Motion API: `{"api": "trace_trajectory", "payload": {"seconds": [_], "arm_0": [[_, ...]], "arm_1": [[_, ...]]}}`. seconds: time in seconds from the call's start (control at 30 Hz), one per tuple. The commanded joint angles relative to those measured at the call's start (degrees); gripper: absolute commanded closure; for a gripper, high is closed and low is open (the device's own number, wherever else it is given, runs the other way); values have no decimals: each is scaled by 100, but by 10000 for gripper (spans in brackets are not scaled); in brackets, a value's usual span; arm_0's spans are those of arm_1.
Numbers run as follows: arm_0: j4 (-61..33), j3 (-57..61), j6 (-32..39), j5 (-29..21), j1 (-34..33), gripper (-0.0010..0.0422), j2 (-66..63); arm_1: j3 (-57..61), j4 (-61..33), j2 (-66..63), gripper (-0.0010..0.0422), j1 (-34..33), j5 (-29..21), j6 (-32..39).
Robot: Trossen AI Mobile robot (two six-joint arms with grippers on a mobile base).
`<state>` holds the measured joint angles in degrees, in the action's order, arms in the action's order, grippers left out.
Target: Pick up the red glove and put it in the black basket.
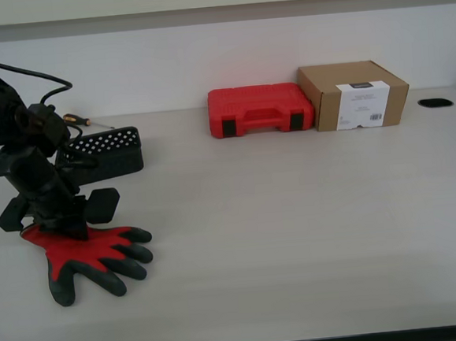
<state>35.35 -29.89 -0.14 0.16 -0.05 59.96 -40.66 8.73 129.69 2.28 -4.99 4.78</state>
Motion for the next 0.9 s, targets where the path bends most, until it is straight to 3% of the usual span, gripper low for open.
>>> {"api": "trace_trajectory", "payload": {"seconds": [0.03, 0.5, 0.8, 0.9], "arm_0": [[15, -7, 15, -2, 7, 412, -2], [15, -7, 15, -2, 7, 412, -2], [13, -7, 15, -2, 4, 412, -2], [15, -7, 15, -2, 4, 412, -2]], "arm_1": [[-11, -72, -149, 413, 4, -42, 22], [-9, -531, -2601, 413, -7, -92, -227], [-35, -909, -2872, 411, -11, -153, -210], [33, -837, -2872, 372, -11, -98, -153]]}}
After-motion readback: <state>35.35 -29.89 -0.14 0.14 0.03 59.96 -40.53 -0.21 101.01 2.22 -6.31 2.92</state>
